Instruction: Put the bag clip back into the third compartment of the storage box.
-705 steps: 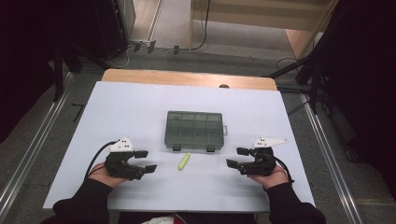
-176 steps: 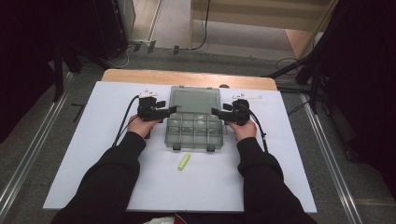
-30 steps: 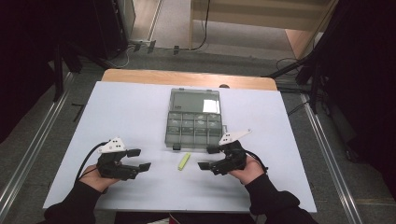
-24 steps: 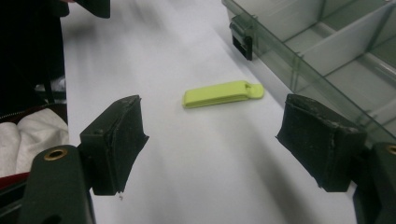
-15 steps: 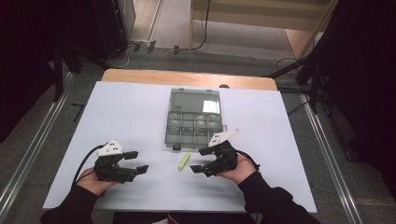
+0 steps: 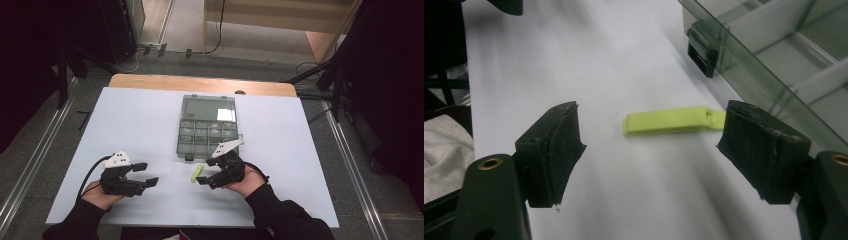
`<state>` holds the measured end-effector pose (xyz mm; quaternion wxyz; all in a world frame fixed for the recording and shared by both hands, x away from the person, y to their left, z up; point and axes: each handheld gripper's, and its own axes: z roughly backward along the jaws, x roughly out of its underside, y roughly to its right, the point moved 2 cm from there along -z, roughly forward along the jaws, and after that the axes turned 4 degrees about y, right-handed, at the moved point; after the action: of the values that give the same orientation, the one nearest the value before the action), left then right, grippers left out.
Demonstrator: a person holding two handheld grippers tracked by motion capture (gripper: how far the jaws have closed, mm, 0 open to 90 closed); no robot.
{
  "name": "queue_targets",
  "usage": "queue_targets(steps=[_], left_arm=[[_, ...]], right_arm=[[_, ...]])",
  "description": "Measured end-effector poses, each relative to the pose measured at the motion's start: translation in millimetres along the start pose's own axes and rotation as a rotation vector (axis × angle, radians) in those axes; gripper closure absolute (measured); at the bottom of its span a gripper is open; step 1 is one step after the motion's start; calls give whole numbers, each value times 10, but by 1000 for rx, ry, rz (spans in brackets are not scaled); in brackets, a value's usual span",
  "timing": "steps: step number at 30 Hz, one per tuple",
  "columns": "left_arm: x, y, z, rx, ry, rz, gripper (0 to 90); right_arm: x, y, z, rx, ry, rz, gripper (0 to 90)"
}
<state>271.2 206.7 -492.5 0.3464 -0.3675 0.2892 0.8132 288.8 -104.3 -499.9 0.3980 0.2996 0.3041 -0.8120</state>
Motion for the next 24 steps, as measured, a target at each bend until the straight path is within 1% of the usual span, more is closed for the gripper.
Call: queue_targets(steps=[2, 6, 10, 12, 14, 17, 20, 22, 24], left_arm=[[0, 3, -3, 2, -2, 0, 278], [0, 4, -7, 3, -5, -2, 278], [0, 0, -11, 3, -5, -1, 278], [-2, -1, -11, 3, -6, -1, 278], [-3, -1, -12, 4, -6, -2, 278], [-6, -1, -17, 5, -5, -3, 278], [-9, 1, -23, 8, -5, -2, 278], [-11, 1, -26, 12, -7, -2, 278], [-13, 0, -29, 13, -8, -4, 278]], right_arm=[[-25, 0, -14, -15, -1, 13, 249], [-78, 17, -38, -37, -15, 68, 267], [-127, 45, -63, -81, -31, 102, 277], [-149, 51, -78, -98, -44, 128, 284], [-169, 60, -101, -106, -59, 161, 292], [-197, 65, -129, -134, -82, 217, 306], [-221, 66, -153, -152, -112, 297, 315], [-239, 77, -169, -160, -136, 321, 318], [-259, 88, -187, -182, -154, 354, 323]])
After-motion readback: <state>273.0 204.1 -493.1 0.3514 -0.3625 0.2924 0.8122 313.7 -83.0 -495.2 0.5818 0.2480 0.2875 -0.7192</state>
